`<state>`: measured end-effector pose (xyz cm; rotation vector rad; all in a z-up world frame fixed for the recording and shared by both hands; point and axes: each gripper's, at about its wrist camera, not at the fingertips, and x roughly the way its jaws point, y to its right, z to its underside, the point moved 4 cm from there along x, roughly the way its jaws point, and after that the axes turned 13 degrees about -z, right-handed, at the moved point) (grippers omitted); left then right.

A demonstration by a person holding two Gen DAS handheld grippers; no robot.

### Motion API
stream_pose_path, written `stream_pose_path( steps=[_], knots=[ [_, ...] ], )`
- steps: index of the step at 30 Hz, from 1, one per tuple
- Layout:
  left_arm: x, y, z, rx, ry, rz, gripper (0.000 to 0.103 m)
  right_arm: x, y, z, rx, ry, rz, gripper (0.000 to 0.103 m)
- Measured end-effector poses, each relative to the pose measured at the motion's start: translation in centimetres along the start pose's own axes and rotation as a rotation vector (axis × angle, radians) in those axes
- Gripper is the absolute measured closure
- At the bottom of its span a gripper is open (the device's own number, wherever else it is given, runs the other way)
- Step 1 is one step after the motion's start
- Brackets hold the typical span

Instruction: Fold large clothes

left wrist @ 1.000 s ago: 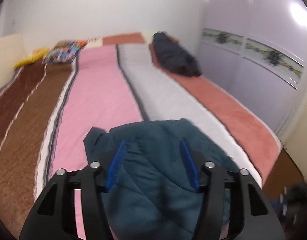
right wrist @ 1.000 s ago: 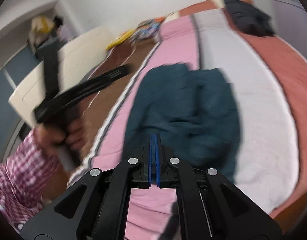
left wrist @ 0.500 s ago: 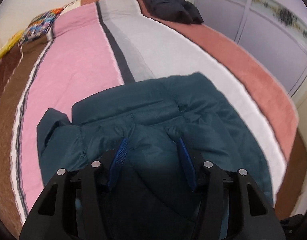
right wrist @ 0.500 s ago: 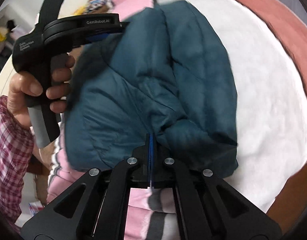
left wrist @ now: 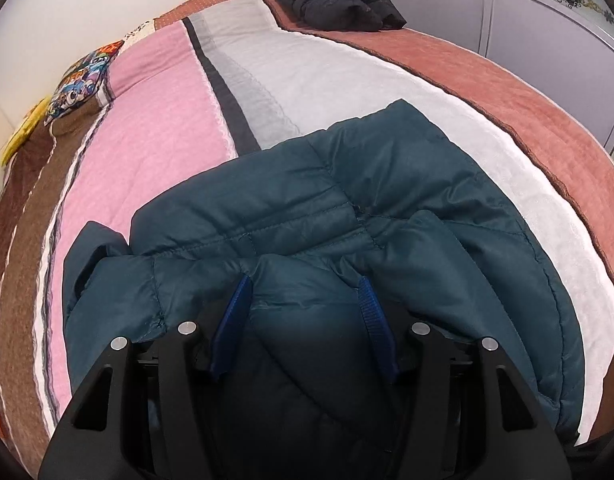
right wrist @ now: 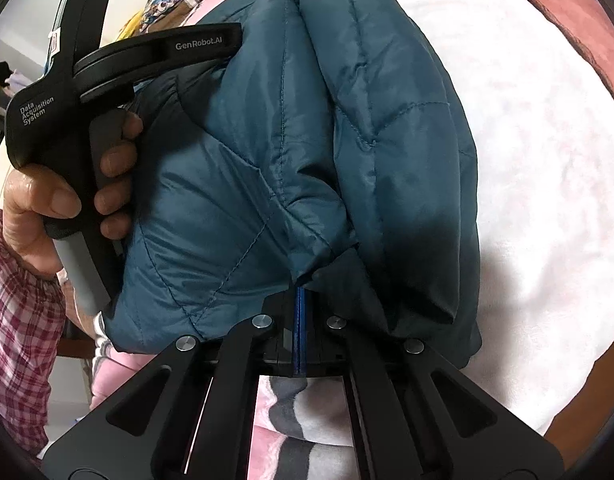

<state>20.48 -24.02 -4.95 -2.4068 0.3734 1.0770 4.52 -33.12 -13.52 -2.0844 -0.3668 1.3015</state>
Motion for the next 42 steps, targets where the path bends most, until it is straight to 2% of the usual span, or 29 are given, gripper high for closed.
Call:
stream_pose_path(
  steps=[10, 18, 23, 26, 30, 39, 42],
  knots=[
    [-2.6, -1.7, -0.1, -0.069, 0.033, 0.031, 0.048, -1.1, -2.5, 0.1, -0.025, 0.017, 0.061, 0.103],
    [-7.6, -3.4, 0.4, -0.097, 0.098, 0.048, 0.043, -1.5, -4.9, 0.3, -0.047, 0.031, 0.095, 0.103],
    [-10.0, -4.8, 1.3, -0.113, 0.118, 0.038, 0.042, -2.2, -6.7, 0.5, -0.065, 0.047, 0.112, 0.099],
    [-11.3, -5.6, 2.1, -0.129, 0.125, 0.039, 0.041, -3.1, -7.9, 0.7, -0.078, 0.071, 0.105, 0.090],
    [-12.7, -6.4, 3.3, -0.150, 0.126, 0.043, 0.041, -4.3, -9.0, 1.2, -0.110, 0.103, 0.113, 0.086],
    [-14.8, -6.9, 6.1, -0.164, 0.114, 0.058, 0.041, -5.6, -8.9, 1.2, -0.116, 0.135, 0.144, 0.085],
    [-15.2, -6.8, 7.5, -0.156, 0.100, 0.061, 0.041, -5.4, -7.7, 1.0, -0.109, 0.132, 0.173, 0.085]
  ],
)
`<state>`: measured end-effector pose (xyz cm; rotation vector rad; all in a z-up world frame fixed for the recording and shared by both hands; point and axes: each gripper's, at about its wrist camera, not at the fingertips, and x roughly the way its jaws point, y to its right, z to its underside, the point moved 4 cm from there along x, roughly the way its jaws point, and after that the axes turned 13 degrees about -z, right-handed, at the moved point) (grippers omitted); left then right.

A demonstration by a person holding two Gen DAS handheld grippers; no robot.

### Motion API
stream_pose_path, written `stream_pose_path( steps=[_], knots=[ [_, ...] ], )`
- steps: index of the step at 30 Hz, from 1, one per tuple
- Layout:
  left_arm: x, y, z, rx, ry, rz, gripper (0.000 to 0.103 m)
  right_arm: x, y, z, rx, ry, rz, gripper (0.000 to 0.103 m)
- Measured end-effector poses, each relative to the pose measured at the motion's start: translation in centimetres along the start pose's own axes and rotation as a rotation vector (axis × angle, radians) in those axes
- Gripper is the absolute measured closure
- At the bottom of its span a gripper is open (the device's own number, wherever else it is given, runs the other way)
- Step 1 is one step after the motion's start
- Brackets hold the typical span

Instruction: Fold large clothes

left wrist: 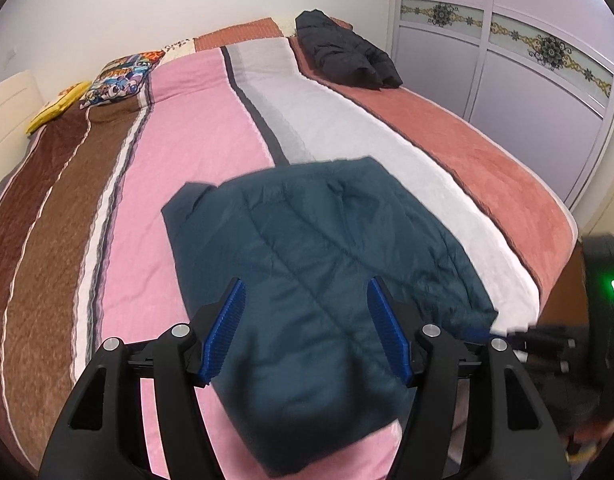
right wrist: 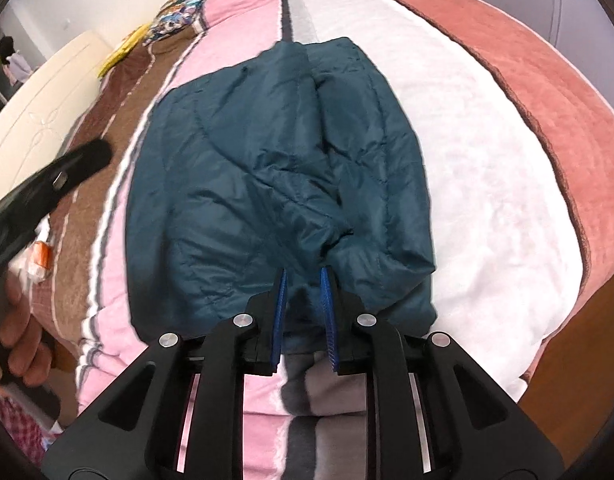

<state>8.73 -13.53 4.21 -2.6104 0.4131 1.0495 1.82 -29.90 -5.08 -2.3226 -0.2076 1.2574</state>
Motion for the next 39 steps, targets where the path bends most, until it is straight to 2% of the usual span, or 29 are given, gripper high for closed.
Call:
stream_pose_path(
  steps=[7, 11, 15, 23, 28, 30, 32, 34, 35, 37, 39],
  knots=[
    [-1.0, -3.2, 4.8, -0.086, -0.075, 0.043, 0.040, 2.3, 3.1, 0.7, 0.062, -0.039, 0.014, 0.086],
    [-0.3, -4.7, 7.8, -0.162, -0.159, 0.085, 0.040, 3.2, 4.0, 1.2, 0.096, -0.052, 0.008, 0.086],
    [0.9, -5.0, 10.2, -0.178, -0.209, 0.088, 0.040, 3.7, 4.2, 1.5, 0.084, -0.054, 0.020, 0.086],
    [4.1, -3.9, 12.8, -0.173, -0.307, 0.079, 0.040, 4.0, 4.1, 1.4, 0.091, -0.057, 0.027, 0.087],
    [3.0, -4.2, 12.6, -0.181, -0.288, 0.120, 0.040, 3.1, 3.5, 1.2, 0.094, -0.051, 0.018, 0.085],
    [2.7, -4.5, 12.4, -0.200, -0.285, 0.145, 0.034, 2.3, 3.4, 1.1, 0.108, -0.040, -0.019, 0.080],
    [2.4, -5.0, 12.2, -0.224, -0.277, 0.170, 0.033, 1.2, 3.6, 0.8, 0.119, -0.028, -0.055, 0.076],
    [2.1, -5.7, 11.6, -0.247, -0.258, 0.188, 0.029, -0.4, 3.7, 0.3, 0.130, 0.005, -0.104, 0.062],
    [2.0, -5.9, 11.3, -0.259, -0.250, 0.194, 0.027, -1.3, 4.0, -0.1, 0.131, 0.024, -0.110, 0.050],
    [2.1, -6.8, 10.7, -0.287, -0.231, 0.206, 0.025, -2.9, 4.6, -0.9, 0.126, 0.070, -0.098, 0.040],
    [2.6, -7.6, 9.9, -0.314, -0.227, 0.216, 0.023, -4.0, 5.4, -1.9, 0.139, 0.106, -0.120, 0.035]
  ],
)
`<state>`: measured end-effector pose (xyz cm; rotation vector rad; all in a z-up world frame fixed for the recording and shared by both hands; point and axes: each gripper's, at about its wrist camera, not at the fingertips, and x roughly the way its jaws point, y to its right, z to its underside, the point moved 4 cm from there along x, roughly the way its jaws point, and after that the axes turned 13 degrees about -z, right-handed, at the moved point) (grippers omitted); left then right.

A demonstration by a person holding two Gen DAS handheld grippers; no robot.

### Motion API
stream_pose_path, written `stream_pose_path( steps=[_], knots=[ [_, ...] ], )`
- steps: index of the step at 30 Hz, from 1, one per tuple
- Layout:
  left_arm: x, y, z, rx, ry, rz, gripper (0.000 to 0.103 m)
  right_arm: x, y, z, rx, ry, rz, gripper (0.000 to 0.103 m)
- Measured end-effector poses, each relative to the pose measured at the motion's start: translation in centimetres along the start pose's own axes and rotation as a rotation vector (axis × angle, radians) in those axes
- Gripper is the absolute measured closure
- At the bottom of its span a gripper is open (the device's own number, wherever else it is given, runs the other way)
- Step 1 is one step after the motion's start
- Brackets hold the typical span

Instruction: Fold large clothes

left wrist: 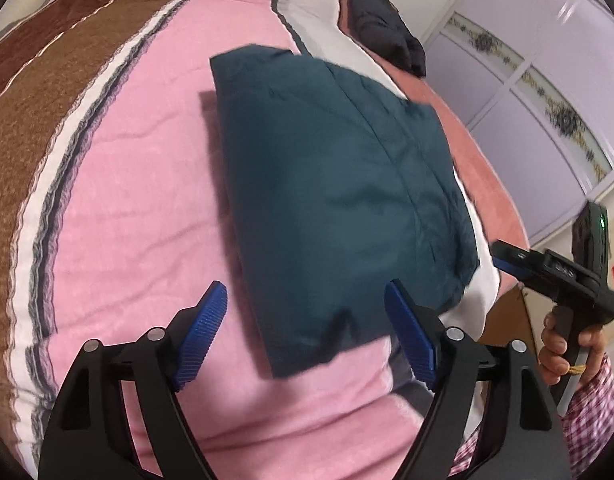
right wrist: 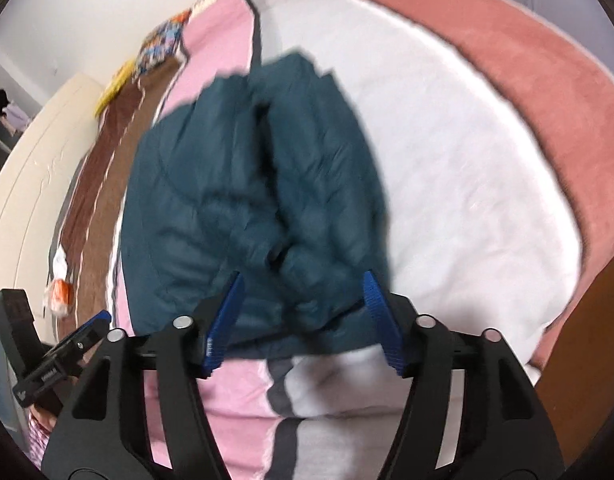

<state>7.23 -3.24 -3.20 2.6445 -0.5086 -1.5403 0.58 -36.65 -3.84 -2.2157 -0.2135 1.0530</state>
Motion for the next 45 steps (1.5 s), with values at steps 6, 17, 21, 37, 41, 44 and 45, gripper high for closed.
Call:
stream_pose_path(
  steps=[6, 17, 21, 37, 41, 44, 45],
  knots=[
    [3.0, -1.4, -3.2, -0.083, -0.045, 0.062, 0.022, 2.0, 3.0, -1.4, 0.091, -0.051, -0.032, 0.024],
    [7.7, -1.2, -5.5, -0.113, -0.111, 0.161, 0.019, 7.2, 7.7, -1.4, 0.252, -0.168, -0.133, 0.023],
    [9.2, -1.3, -5.8, -0.148, -0.145, 0.237, 0.013, 9.0, 8.5, -0.8, 0.318, -0.203, -0.214, 0.029],
    [5.4, -2.1, -9.1, 0.025, 0.089, 0.096, 0.055, 10.5, 1.1, -1.5, 0.019, -0.144, -0.205, 0.087],
    [4.2, -5.7, -11.4, -0.011, 0.136, 0.035, 0.055, 13.1, -2.4, -2.5, -0.052, -0.159, -0.239, 0.088],
    [3.9, -9.3, -13.0, -0.043, 0.150, -0.016, 0.055, 15.3, -5.2, -2.7, -0.108, -0.173, -0.242, 0.088],
    [3.8, -10.2, -13.0, -0.055, 0.148, -0.024, 0.055, 16.1, -6.3, -2.8, -0.129, -0.176, -0.240, 0.088]
  ],
)
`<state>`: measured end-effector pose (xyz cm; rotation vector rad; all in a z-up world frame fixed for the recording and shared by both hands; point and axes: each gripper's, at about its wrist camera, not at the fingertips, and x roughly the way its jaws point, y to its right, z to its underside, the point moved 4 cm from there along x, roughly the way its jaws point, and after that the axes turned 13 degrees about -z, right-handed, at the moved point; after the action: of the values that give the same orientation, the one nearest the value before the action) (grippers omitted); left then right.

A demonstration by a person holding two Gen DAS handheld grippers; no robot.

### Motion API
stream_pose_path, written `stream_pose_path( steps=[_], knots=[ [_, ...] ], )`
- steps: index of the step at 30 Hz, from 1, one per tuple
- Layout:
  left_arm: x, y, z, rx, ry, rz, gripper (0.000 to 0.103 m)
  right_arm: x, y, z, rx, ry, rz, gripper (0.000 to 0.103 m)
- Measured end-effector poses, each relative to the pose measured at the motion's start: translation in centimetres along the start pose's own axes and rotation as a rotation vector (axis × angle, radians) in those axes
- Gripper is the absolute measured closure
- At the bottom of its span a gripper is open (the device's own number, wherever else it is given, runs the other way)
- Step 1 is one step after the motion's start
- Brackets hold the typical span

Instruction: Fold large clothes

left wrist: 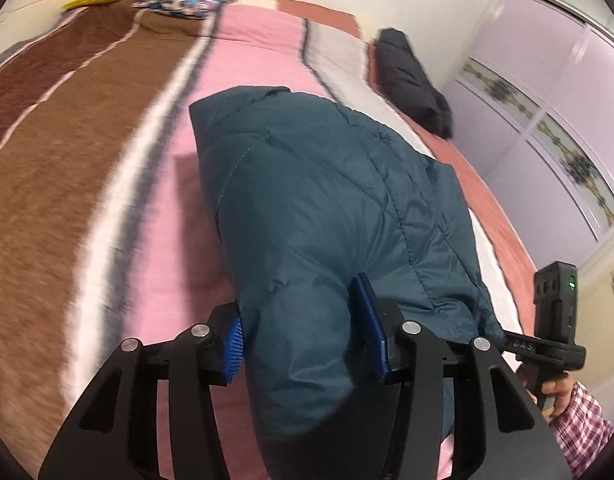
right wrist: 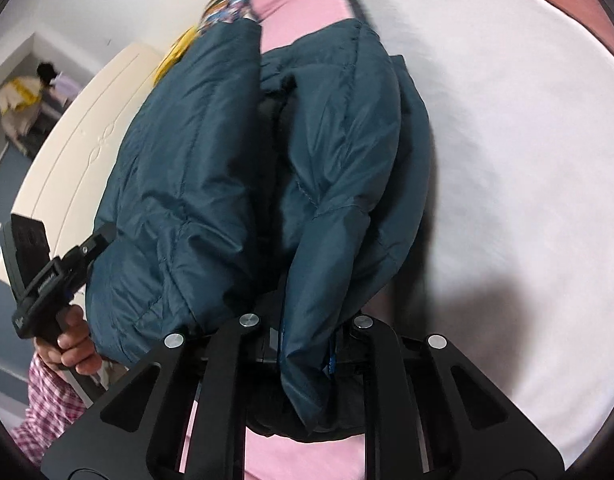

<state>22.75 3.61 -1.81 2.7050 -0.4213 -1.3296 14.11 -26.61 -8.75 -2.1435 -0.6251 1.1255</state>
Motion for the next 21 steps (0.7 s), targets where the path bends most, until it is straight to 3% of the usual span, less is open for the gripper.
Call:
stream_pose_path(
  steps=[6, 15, 21],
  knots=[
    [1.2, -3.7, -0.4, -0.056, -0.026, 0.001, 0.054, 1.3, -1.1, 0.7, -0.032, -0.023, 0.039, 0.088],
    [1.2, -3.9, 0.2, -0.063, -0.027, 0.002, 0.051, 1.5, -0.5, 0.4, 0.017, -0.035, 0.068, 0.087],
    [1.0, -3.7, 0.3, -0.069, -0.045, -0.051, 0.045, 2.8, -1.3, -1.3, 0.041, -0.037, 0.081, 0.082]
  ],
)
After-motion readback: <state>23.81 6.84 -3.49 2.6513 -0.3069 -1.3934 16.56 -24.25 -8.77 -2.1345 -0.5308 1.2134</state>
